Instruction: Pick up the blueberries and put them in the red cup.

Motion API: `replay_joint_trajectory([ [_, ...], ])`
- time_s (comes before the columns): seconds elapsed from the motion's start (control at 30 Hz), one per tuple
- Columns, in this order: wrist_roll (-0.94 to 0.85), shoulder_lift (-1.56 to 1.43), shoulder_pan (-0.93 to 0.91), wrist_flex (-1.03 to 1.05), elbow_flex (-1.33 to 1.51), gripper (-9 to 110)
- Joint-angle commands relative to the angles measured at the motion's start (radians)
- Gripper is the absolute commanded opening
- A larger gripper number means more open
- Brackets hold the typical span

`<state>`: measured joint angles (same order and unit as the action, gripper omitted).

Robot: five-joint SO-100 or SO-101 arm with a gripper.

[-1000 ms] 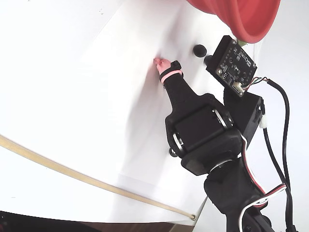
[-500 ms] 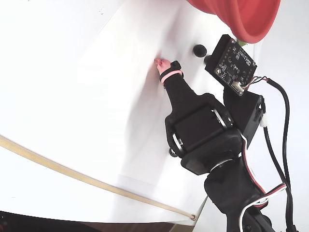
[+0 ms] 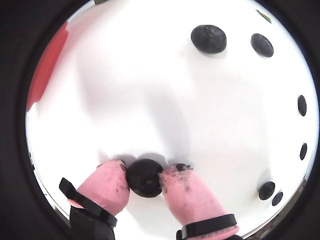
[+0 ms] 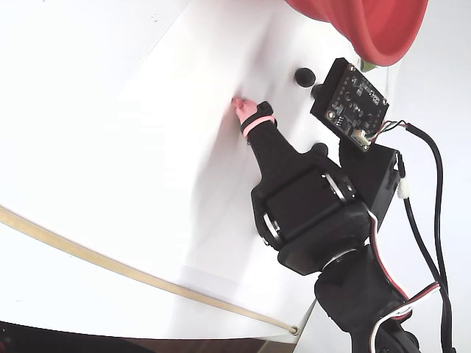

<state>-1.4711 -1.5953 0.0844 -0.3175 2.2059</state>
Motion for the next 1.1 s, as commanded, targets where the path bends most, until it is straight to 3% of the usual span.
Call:
replay_joint_trajectory([
  [0.0, -0.015, -0.132, -0.032, 0.023, 0.005, 11],
  [1.07, -0.020, -0.445, 0.021, 0.225, 0.067, 11],
])
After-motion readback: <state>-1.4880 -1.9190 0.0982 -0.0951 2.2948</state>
